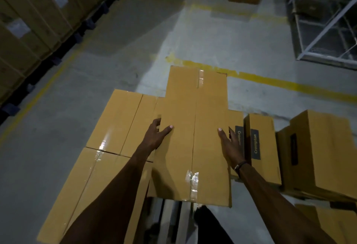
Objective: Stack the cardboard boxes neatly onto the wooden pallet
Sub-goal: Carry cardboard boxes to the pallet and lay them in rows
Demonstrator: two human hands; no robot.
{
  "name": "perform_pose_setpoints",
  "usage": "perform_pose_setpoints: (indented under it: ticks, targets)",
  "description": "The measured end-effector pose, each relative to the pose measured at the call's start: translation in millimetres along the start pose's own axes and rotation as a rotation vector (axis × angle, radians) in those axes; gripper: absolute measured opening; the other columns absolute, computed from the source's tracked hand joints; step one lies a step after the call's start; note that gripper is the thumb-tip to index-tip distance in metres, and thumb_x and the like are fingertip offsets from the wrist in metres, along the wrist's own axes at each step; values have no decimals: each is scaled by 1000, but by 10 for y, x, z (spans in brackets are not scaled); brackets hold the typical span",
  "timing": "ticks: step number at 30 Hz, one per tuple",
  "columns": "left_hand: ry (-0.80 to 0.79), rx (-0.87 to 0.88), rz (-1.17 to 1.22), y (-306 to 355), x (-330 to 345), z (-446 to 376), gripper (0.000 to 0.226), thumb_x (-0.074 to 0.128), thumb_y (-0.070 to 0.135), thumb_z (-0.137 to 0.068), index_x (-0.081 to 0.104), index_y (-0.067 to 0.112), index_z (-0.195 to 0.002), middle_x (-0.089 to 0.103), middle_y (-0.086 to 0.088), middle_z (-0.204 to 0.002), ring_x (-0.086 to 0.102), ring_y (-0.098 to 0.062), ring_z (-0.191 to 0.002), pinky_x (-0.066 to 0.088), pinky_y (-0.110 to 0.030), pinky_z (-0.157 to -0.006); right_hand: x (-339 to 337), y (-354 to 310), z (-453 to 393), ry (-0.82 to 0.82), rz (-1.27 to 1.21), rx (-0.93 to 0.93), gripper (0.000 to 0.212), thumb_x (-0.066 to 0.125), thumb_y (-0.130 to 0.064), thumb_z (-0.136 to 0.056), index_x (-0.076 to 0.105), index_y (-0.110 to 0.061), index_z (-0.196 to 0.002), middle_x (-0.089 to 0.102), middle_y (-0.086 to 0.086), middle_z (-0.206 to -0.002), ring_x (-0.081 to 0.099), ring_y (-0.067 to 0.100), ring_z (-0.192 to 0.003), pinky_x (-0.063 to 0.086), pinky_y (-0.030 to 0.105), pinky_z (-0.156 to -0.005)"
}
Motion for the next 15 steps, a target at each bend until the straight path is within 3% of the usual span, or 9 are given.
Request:
perform_pose_setpoints:
  ticks: [3,7,11,15]
  targets:
    - [14,-10,-26,-40,82,-329,80,71,54,-93,36,22,-158,38,-7,-159,44,-32,-142,44,-42,-109,47,160,-336,19,-9,33,94,67,-81,-80,39,-37,-158,44,-6,-162,40,21,-149,35,51,-121]
    - [-51,21,-63,-261,242,-777,75,65,52,-98,33,25,-161,35,-6,-162,41,-31,-145,41,-43,-113,71,680,-877,60,-7,82,98,69,-87,-73,43,-40,-155,47,-6,-160,43,19,-147,37,55,-121]
    - [-91,29,-80,-671,416,-1284,73,63,46,-101,30,24,-163,35,-6,-163,39,-31,-146,37,-38,-111,219,1109,-1300,83,10,73,97,66,-89,-74,43,-41,-155,48,-9,-159,45,16,-145,38,51,-121]
    - [-132,23,-93,-1214,586,-1799,75,64,46,-100,29,24,-163,35,-4,-165,36,-31,-149,35,-44,-117,416,1506,-1744,102,36,42,92,66,-86,-76,49,-38,-152,54,-9,-153,47,15,-143,39,47,-120]
Point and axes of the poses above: each hand's wrist, its own z-axis away from the middle knuckle, its own x-axis out of the palm, y = z × x, the point moved 5 cm from there along -z, towards the middle knuckle
